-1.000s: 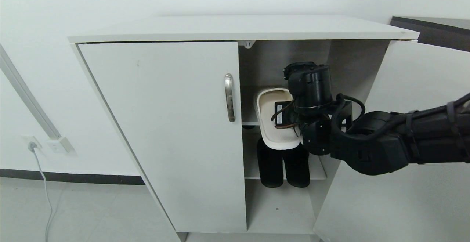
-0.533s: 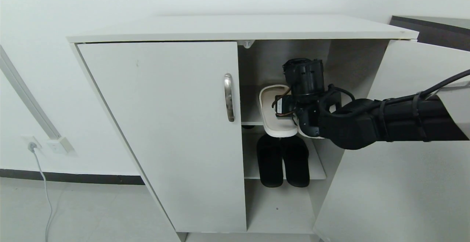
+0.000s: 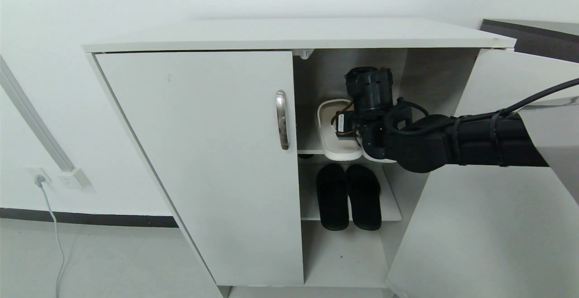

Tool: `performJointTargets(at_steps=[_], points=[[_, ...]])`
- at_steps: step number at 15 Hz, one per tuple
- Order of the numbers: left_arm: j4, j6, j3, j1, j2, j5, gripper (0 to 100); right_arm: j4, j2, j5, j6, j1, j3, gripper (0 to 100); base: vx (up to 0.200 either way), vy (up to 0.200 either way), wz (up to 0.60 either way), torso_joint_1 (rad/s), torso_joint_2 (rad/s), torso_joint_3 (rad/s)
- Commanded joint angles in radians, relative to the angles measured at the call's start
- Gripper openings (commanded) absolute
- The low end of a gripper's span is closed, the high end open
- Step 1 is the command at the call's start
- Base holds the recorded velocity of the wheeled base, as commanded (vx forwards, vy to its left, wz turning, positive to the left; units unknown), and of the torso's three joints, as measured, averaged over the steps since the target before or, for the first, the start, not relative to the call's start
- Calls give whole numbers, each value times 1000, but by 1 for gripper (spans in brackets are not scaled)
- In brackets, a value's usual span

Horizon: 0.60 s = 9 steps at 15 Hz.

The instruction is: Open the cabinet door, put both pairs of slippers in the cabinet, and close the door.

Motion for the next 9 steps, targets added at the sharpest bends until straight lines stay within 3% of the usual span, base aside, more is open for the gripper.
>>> performJointTargets(at_steps=[1, 9], points=[[0, -2, 0, 0, 0, 0, 0, 7, 29, -1, 0, -9, -37, 0, 0, 0, 0, 0, 0, 0], [0, -3, 0, 0, 1, 1, 0, 18, 48, 2, 5, -23, -46, 0, 0, 0, 0, 0, 0, 0]])
